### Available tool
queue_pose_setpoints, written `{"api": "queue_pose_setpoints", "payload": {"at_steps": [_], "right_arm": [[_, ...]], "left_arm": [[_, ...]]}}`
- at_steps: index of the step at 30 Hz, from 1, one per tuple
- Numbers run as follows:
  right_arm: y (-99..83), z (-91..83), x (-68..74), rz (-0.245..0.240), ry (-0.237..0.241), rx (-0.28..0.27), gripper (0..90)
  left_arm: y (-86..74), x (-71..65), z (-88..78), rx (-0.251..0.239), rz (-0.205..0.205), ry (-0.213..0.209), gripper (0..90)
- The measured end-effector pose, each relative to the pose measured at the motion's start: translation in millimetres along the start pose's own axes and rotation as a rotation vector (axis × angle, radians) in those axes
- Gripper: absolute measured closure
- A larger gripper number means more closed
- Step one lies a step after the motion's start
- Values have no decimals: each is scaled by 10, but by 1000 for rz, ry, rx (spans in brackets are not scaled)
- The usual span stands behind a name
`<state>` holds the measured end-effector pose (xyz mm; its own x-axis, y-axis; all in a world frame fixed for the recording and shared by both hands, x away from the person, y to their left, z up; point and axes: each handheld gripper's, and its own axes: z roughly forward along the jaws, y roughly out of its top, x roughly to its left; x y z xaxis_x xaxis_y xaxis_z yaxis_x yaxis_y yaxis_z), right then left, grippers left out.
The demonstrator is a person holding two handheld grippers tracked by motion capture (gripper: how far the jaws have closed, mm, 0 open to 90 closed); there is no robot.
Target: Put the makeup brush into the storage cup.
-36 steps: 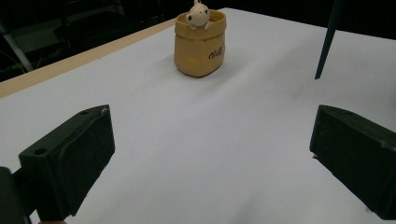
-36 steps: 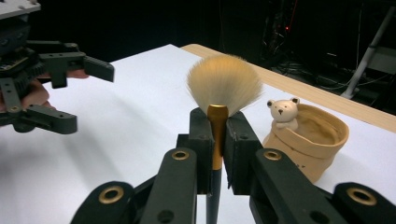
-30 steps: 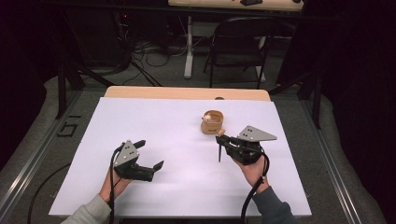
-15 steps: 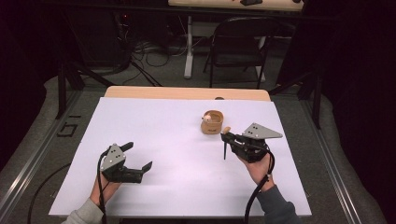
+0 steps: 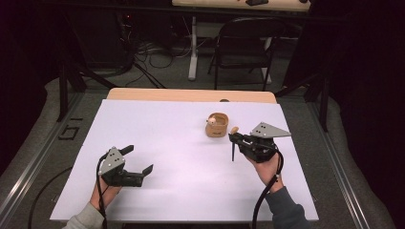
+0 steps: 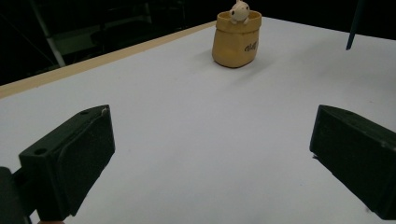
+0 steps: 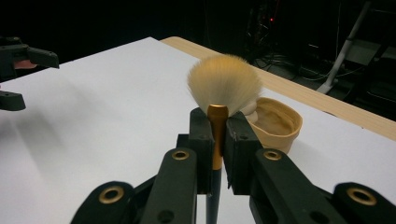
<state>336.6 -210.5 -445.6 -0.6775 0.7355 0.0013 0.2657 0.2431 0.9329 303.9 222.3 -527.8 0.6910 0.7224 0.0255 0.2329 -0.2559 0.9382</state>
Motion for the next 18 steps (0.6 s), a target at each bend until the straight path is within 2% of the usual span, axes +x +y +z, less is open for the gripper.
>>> {"api": "queue_pose_setpoints", "payload": {"at_steps": [8,18], "right_arm": [[76,8,-79,2,-11,-2,833],[181,31,-132,-12,-18,-3,833]], "left_arm": [[-10,26,-10,-2,-24,11,0],[1,-16,-11,-4,-12,-31,0]]}}
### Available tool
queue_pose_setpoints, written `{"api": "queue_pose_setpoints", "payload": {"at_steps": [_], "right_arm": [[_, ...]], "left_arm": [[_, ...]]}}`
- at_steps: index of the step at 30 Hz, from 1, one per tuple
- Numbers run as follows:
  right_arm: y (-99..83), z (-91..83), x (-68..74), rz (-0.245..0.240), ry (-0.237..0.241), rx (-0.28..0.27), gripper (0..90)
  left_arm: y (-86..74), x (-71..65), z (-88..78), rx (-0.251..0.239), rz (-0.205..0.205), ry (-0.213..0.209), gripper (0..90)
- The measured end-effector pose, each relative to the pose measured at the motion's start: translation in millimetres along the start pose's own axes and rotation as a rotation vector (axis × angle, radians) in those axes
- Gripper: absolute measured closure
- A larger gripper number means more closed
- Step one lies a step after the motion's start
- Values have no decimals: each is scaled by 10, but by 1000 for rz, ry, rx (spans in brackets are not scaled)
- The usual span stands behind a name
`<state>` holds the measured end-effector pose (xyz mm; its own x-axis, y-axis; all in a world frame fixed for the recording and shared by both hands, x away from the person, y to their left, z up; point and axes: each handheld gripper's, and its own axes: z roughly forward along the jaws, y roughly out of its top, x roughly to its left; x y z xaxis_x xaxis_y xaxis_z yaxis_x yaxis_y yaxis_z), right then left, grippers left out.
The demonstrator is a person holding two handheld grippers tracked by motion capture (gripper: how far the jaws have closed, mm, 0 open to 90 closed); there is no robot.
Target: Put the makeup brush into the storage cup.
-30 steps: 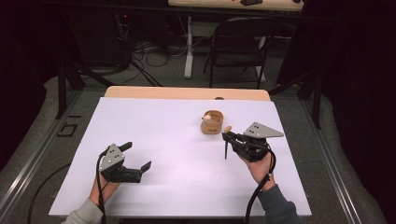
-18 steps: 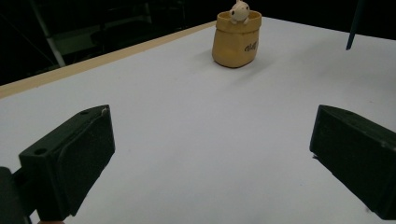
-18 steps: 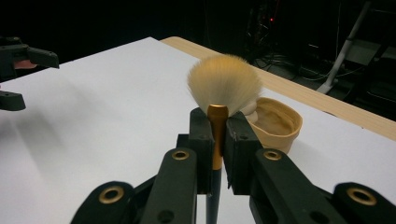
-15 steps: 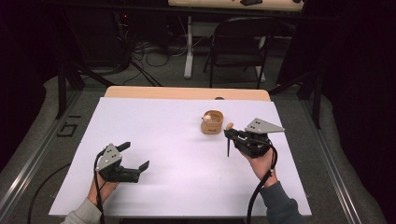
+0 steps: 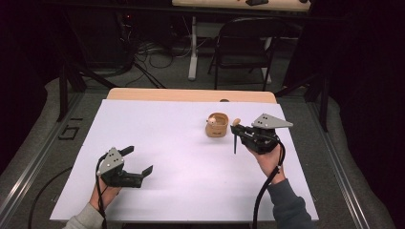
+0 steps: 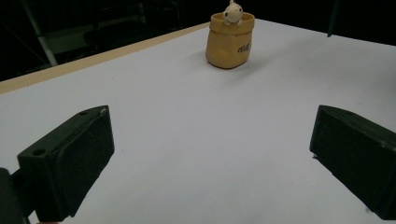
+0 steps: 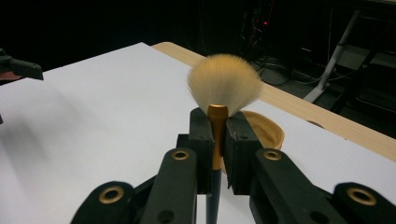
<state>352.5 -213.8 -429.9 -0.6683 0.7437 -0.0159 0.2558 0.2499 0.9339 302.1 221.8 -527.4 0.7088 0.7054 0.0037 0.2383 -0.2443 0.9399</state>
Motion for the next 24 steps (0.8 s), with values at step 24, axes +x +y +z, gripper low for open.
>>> {"api": "queue_pose_setpoints", "payload": {"at_steps": [24], "right_arm": [[205,79,-210,1,-35,21,833]], "left_arm": [[-8,-8,24,13,10,-8,0]]}}
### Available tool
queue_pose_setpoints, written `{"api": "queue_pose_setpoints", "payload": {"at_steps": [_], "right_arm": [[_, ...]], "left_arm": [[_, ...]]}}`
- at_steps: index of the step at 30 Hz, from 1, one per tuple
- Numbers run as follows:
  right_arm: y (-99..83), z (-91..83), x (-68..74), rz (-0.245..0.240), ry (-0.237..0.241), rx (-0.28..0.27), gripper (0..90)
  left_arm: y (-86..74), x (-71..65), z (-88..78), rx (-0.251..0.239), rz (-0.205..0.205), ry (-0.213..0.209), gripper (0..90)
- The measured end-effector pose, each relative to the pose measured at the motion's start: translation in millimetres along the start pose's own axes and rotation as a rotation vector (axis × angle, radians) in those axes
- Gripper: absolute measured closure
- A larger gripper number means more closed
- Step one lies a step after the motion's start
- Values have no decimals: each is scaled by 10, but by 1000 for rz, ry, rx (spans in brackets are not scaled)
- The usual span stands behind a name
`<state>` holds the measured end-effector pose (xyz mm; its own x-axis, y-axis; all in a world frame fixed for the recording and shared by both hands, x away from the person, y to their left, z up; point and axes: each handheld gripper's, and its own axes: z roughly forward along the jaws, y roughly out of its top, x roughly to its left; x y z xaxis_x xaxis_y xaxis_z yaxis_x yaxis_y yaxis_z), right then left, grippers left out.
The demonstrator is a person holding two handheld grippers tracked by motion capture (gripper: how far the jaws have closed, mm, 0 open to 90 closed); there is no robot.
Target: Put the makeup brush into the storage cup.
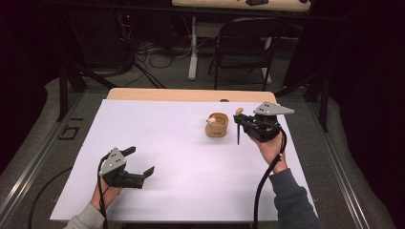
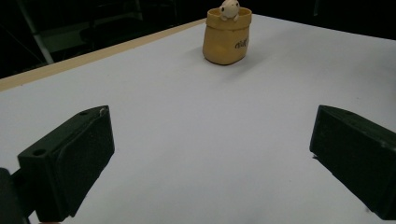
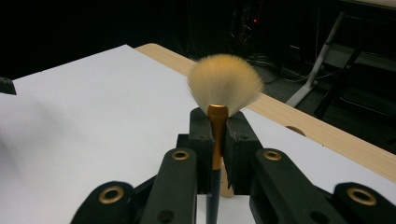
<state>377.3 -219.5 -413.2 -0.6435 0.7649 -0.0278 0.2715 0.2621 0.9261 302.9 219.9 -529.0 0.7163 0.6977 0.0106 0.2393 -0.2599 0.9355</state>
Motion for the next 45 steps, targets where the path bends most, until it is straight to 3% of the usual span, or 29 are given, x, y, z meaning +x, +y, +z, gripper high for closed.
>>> {"api": "queue_pose_setpoints", "payload": {"at_steps": [20,45], "right_arm": [[76,97,-128,22,-12,6,833],[243,225,-224,13,-28,8,833]], "left_arm": [[-14,3,5,3,-6,0,0],[-9,-13,12,9,2,-2,0]]}}
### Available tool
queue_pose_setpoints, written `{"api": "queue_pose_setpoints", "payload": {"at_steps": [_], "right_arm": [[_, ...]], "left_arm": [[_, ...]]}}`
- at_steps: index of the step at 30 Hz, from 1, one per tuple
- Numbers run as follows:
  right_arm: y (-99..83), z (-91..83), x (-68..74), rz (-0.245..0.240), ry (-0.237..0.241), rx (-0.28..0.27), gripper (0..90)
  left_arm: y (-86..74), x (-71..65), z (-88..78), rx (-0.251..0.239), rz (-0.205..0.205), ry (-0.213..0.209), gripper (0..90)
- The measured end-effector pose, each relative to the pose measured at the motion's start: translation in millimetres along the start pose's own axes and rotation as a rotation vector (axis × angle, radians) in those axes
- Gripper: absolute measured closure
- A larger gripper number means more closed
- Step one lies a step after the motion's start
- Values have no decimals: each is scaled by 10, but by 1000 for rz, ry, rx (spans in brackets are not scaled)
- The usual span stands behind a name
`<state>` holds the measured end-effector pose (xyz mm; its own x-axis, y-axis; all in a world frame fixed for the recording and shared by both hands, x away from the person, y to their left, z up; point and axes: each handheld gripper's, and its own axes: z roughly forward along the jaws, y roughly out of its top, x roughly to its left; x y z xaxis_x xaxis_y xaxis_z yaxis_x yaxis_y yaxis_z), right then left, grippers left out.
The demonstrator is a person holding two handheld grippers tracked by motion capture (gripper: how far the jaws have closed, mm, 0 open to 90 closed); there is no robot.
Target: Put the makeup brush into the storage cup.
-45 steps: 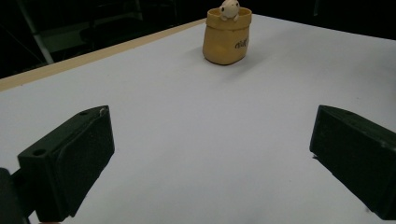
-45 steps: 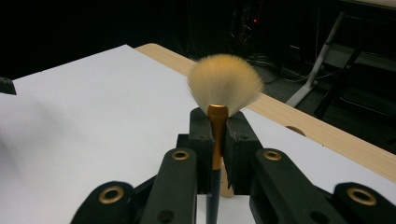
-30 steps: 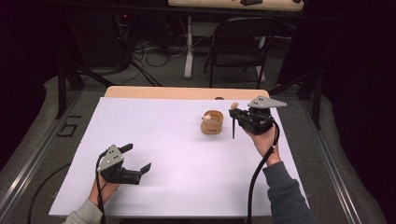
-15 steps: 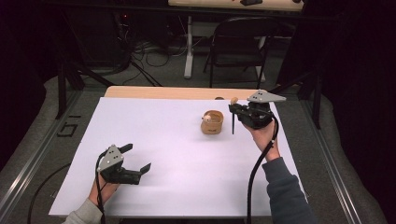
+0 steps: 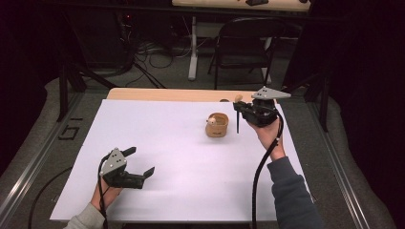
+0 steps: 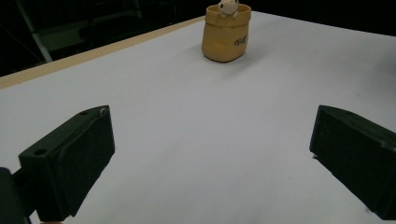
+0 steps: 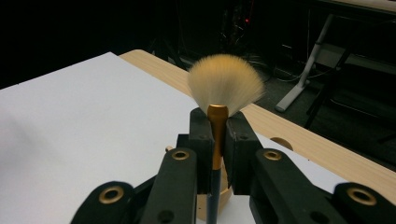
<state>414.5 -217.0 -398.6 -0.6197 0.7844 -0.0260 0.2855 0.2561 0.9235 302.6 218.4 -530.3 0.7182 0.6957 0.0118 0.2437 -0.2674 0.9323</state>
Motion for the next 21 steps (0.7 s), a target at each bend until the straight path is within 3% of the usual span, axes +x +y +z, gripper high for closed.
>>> {"api": "queue_pose_setpoints", "payload": {"at_steps": [21], "right_arm": [[103,146,-79,5,-13,2,832]], "left_arm": [[0,-3,7,0,-1,4,0]]}}
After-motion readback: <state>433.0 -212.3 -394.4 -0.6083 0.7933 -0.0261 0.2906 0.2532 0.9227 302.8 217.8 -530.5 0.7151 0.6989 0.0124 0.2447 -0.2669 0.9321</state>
